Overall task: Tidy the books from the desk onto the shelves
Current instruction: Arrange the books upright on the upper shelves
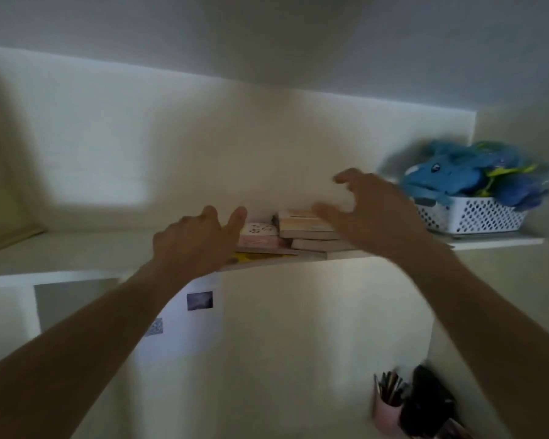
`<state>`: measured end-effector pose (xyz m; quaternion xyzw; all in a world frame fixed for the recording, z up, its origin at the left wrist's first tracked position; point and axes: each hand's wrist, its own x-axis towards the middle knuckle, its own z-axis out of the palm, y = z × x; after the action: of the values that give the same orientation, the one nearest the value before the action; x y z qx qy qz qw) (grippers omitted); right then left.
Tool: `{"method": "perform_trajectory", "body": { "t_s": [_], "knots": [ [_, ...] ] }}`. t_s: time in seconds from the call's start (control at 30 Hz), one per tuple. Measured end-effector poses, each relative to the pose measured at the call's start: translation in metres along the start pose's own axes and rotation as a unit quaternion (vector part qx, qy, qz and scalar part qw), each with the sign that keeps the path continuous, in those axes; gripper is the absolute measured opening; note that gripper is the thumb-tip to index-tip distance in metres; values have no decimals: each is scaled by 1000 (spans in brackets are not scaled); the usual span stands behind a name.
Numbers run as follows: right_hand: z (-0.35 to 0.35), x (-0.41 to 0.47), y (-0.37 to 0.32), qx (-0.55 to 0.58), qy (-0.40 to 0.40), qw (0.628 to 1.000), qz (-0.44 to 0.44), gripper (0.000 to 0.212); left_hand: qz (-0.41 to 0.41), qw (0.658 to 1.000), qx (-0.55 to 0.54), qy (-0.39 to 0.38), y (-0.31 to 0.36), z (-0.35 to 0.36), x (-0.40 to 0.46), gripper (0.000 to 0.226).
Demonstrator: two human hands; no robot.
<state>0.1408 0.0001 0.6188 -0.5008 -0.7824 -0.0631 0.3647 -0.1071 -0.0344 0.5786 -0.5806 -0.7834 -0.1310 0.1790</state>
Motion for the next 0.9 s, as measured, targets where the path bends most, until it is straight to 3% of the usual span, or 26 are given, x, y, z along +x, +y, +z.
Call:
{"method": "perform_trajectory", "body": {
  "t_s": [0.03,0.1,0.23,0.33,0.4,0.5,0.67,0.8,0.9],
  "knots": [
    [-9,8,22,-8,-15,999,37,67,-34,998,-30,-41,8,-2,6,82],
    [-20,26,66,-22,-50,993,100,73,-95,983,-147,-50,20,-12,17,67],
    [-13,50,122,78,-112,968,211,97,-148,917,-366,-51,33,-14,37,48],
    [7,55,128,68,-169,963,199,109,-150,902,-401,-62,49,-9,47,46],
    [15,60,127,70,-185,963,183,114,-159,892,-417,-69,60,-5,52,64],
    [20,69,129,133,-199,952,192,119,-174,852,-490,-58,68,-4,58,55],
    [33,78,118,159,-223,944,184,101,-193,850,-485,-67,70,-8,63,60],
    [49,85,100,257,-201,927,183,66,-231,820,-511,-117,56,-17,63,45],
    [66,89,82,302,-188,916,187,55,-270,801,-510,-156,36,-24,60,44]
  ]
}}
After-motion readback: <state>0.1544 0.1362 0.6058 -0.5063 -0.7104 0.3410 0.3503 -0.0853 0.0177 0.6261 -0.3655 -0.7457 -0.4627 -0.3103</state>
